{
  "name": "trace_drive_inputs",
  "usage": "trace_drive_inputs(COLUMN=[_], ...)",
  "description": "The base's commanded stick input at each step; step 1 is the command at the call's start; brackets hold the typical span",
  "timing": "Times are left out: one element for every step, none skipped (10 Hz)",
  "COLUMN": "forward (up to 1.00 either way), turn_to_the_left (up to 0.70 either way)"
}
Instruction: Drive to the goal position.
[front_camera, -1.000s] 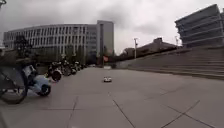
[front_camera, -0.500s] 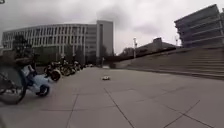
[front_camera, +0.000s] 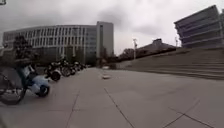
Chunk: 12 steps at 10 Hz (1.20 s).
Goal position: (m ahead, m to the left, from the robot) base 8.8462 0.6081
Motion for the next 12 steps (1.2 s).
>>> trace_drive_inputs(forward=[1.0,1.0,1.0,1.0,1.0,1.0,1.0,1.0,1.0,1.0,1.0,1.0], turn_to_the_left=[0.0,0.0,0.0,0.0,0.0,0.0,0.0,0.0,0.0,0.0,0.0,0.0])
